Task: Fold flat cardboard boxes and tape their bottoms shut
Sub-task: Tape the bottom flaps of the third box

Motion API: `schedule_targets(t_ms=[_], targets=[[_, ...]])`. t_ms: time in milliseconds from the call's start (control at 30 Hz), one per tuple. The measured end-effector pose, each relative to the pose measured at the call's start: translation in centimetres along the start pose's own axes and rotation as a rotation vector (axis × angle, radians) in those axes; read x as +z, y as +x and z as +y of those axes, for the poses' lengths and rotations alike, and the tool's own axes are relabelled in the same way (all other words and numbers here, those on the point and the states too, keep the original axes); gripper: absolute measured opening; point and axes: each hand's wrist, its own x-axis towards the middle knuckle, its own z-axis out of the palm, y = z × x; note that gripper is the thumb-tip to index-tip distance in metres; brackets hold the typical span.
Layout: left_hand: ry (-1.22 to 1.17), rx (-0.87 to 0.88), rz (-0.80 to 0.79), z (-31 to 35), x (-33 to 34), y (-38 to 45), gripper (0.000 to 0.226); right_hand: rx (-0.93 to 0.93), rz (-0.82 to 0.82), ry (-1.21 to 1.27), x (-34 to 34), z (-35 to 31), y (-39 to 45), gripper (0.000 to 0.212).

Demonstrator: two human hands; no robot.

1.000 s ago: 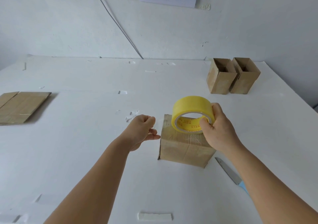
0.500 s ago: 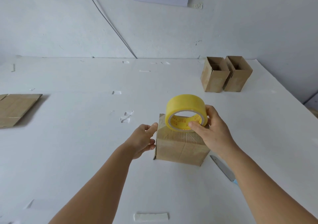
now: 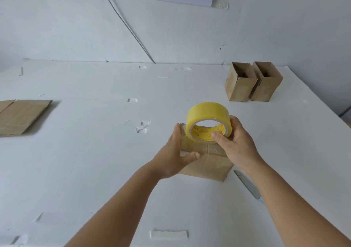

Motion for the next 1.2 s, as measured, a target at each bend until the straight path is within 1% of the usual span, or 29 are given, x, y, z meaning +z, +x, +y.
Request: schedule_targets(t_ms=[33,100,133,167,233,300,400,467,533,600,700,800,867,967,1000,1133,1200], targets=[[0.154,-0.017,-0.007,0.0,-0.3,0.3,0.079,-0.002,0.001,-0.001,0.0,0.0,0.0,0.029],[0.436,-0.053,-0.03,-0.1,-0.6,1.2,0.113,-0.01,-0.003,-0.008,0.0,-0.1,0.0,0.03],[0.504,-0.055,-0.038,0.0,-0.7,1.8,0.124,-0.01,-0.003,-0.004,0.0,-0.1,0.0,0.031],[0.513,-0.047,-0.046,0.2,-0.7,2.3,0.129,-0.004,-0.002,0.009,0.0,0.0,0.0,0.03],[0.44,-0.048,-0.037,0.3,-0.3,3.1,0.129,0.018,-0.008,0.044,0.1,0.0,0.1,0.028],[0.39,-0.057,0.004,0.0,-0.1,3.2,0.124,0.031,-0.021,0.071,0.0,-0.2,0.3,0.025],[0.512,-0.007,0.055,-0.6,0.1,2.9,0.117,0.04,-0.032,0.124,-0.3,-0.7,0.7,0.023],[0.573,0.013,0.054,-0.7,0.0,2.8,0.118,0.037,-0.044,0.153,-1.1,-1.1,0.8,0.023],[0.616,-0.013,0.031,-0.9,-0.2,2.8,0.122,0.03,-0.017,0.191,-2.9,-1.3,0.7,0.022],[0.66,-0.045,0.009,-0.8,-0.4,2.9,0.124,0.028,-0.006,0.193,-5.2,-1.3,0.7,0.028],[0.691,-0.055,-0.034,-0.6,-0.5,3.2,0.123,0.034,-0.088,0.156,-8.0,-1.0,0.3,0.041],[0.697,-0.065,-0.05,-0.5,-0.4,3.3,0.122,0.083,-0.109,0.121,-9.6,-0.6,0.1,0.049],[0.715,-0.077,-0.058,-0.5,-0.4,3.3,0.122,0.098,-0.084,0.093,-9.9,-0.3,0.1,0.042],[0.738,-0.089,-0.073,-0.5,-0.4,3.4,0.122,0.106,0.001,-0.023,-9.6,-0.3,0.6,0.017],[0.743,-0.09,-0.074,-0.5,-0.5,3.5,0.121,0.104,0.002,-0.052,-9.6,-0.5,0.8,0.016],[0.738,-0.107,-0.08,-0.7,-0.6,3.3,0.121,0.14,-0.013,-0.172,-10.5,-0.2,0.6,0.027],[0.744,-0.105,-0.084,-0.6,-0.5,3.4,0.12,0.16,-0.012,-0.193,-10.9,0.3,0.3,0.027]])
